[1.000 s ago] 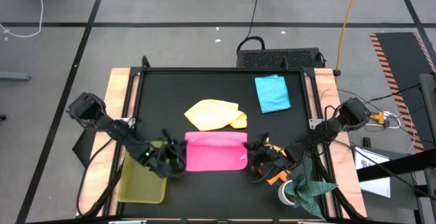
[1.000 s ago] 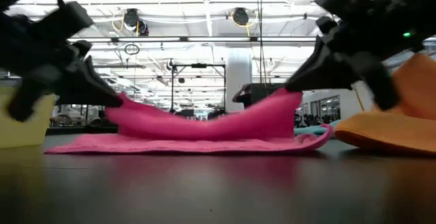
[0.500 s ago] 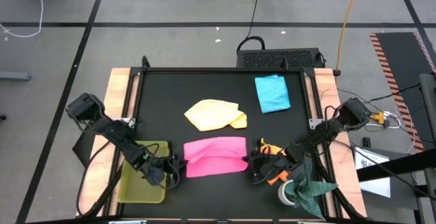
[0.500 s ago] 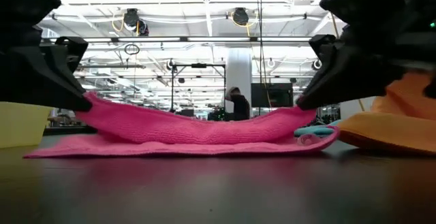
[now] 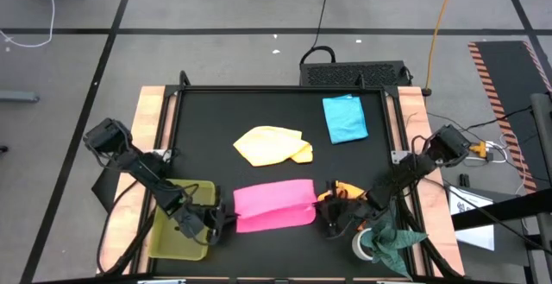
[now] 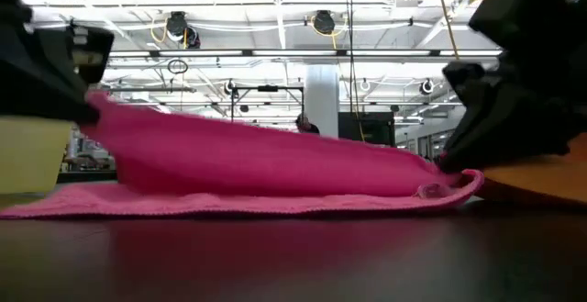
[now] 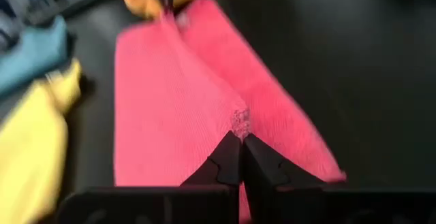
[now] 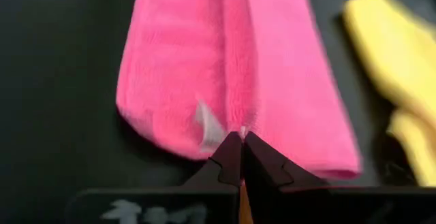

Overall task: Fold microfiber towels
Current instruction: Fold the pink microfiber towel

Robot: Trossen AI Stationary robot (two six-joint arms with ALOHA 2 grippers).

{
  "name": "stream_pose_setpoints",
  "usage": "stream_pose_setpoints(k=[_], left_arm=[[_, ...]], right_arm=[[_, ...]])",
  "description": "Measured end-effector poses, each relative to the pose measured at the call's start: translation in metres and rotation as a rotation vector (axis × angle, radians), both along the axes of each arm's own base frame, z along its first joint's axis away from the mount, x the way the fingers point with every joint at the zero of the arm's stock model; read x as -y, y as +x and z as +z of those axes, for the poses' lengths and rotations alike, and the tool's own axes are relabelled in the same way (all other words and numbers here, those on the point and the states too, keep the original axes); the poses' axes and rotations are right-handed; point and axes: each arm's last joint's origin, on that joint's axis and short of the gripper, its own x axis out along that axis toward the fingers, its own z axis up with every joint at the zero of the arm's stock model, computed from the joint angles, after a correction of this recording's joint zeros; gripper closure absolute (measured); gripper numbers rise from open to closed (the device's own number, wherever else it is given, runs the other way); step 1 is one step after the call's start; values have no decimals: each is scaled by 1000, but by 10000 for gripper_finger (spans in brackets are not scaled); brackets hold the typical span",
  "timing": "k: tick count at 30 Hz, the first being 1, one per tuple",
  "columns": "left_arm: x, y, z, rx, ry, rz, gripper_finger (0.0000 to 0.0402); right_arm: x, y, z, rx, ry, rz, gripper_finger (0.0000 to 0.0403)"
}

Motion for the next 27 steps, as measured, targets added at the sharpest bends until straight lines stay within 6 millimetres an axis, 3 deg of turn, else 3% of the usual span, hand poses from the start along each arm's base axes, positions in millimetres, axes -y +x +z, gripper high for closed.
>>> stream_pose_setpoints(k=[7, 14, 27], left_arm=[[4, 0, 2, 0, -27, -62, 393], [-2, -1, -4, -65, -24, -25, 397], [-2, -2, -6, -96, -52, -30, 322]], right_arm=[[-13, -1, 10, 64, 26, 103, 403], [-9, 2, 4, 27, 46, 111, 403], [-7, 6, 4, 15, 86, 138, 371]])
